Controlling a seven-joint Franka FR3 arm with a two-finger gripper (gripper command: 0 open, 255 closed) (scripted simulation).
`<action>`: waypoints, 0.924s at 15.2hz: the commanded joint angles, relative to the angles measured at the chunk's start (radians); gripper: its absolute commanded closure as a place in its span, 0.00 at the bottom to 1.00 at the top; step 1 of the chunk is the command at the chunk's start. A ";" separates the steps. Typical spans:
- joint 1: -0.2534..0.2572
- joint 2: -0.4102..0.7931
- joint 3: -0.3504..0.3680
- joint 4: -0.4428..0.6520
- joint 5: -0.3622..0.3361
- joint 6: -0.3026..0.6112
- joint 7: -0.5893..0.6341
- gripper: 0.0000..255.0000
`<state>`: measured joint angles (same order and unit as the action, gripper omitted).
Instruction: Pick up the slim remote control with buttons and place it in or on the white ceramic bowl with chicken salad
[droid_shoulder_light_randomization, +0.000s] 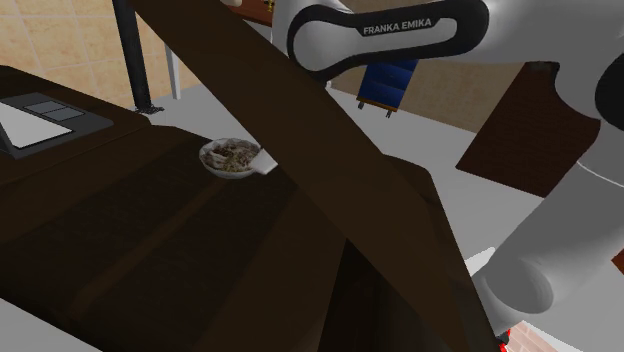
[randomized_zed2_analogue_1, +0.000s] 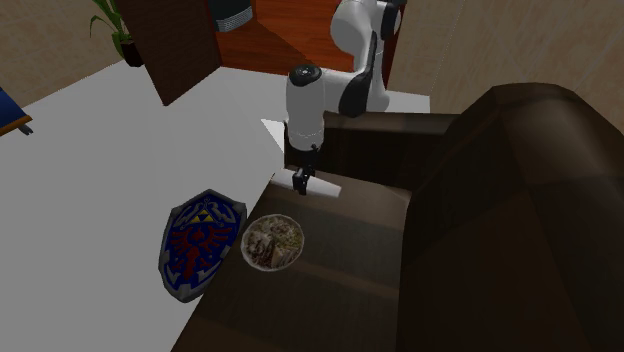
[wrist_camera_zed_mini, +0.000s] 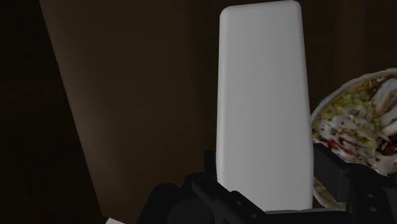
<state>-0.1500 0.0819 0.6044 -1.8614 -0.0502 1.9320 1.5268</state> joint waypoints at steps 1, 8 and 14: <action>0.017 0.093 0.003 0.107 -0.056 -0.032 0.032 1.00; 0.149 0.442 -0.040 0.577 -0.226 -0.197 0.077 1.00; 0.266 0.669 -0.086 0.932 -0.296 -0.321 0.055 1.00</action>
<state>0.1125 0.7414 0.5207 -0.9340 -0.3437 1.6057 1.5815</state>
